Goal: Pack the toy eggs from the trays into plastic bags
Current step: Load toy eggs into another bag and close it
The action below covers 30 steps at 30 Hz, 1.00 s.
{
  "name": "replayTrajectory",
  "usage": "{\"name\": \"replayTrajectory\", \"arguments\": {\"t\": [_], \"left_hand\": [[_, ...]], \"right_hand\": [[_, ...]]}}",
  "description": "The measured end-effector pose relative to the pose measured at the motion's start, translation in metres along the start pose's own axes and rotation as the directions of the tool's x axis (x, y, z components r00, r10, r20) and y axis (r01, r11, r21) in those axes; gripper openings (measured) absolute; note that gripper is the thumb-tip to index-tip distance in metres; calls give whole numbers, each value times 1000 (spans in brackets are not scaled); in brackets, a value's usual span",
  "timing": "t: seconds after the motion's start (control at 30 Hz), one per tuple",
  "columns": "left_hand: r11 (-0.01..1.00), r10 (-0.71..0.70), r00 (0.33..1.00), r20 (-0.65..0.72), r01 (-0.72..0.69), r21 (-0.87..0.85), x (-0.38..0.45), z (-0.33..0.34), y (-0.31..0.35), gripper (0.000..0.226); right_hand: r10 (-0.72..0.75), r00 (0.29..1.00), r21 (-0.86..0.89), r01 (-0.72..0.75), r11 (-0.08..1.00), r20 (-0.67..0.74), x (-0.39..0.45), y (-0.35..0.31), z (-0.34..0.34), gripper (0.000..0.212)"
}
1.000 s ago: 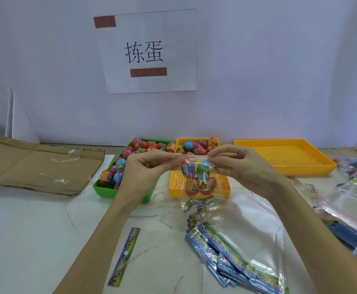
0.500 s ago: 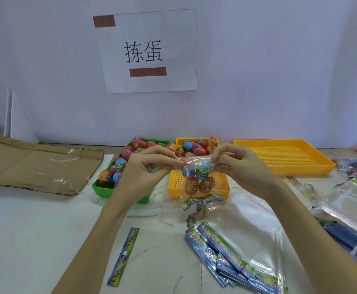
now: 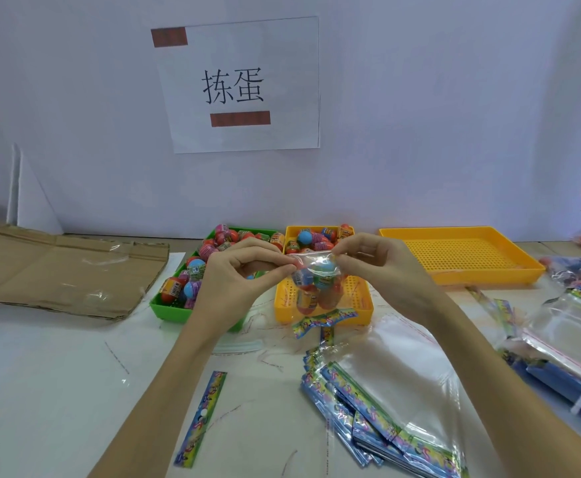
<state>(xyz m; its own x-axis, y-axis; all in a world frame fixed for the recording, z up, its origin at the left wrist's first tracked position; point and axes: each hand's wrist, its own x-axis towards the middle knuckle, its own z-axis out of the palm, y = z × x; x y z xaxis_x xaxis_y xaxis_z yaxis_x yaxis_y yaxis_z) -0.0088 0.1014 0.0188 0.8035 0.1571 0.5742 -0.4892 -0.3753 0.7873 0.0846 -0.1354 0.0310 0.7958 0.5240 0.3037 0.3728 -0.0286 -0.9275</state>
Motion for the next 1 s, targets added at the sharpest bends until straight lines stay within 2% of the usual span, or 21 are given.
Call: {"name": "replayTrajectory", "arguments": {"t": [0.1, 0.47, 0.6, 0.73, 0.87, 0.93, 1.0], "left_hand": [[1000, -1, 1000, 9, 2, -18, 0, -1, -1, 15], [993, -19, 1000, 10, 20, -117, -1, 1, 3, 12], [984, -96, 995, 21, 98, -150, -1, -3, 6, 22], [973, -173, 985, 18, 174, -150, 0, -3, 11, 28], [966, -229, 959, 169, 245, -78, -2, 6, 14, 26], [965, -254, 949, 185, 263, -23, -3, 13, 14, 17], [962, -267, 953, 141, 271, -13, -3, 16, 13, 8]], "right_hand": [[-2, 1000, 39, 2, 999, -10, 1, -2, 1, 9], [-32, 995, 19, 34, 999, -92, 1, -6, 12, 10], [-58, 991, 5, 59, 998, -117, 3, -3, 18, 10], [-55, 998, 23, 55, 998, -32, 3, -1, 20, 13], [-80, 991, 40, 76, 996, 108, 2, -5, 26, 20], [-103, 987, 24, 101, 995, 123, 1, -7, 29, 20], [-110, 992, 36, 107, 994, 67, 1, -7, 31, 19]]}}
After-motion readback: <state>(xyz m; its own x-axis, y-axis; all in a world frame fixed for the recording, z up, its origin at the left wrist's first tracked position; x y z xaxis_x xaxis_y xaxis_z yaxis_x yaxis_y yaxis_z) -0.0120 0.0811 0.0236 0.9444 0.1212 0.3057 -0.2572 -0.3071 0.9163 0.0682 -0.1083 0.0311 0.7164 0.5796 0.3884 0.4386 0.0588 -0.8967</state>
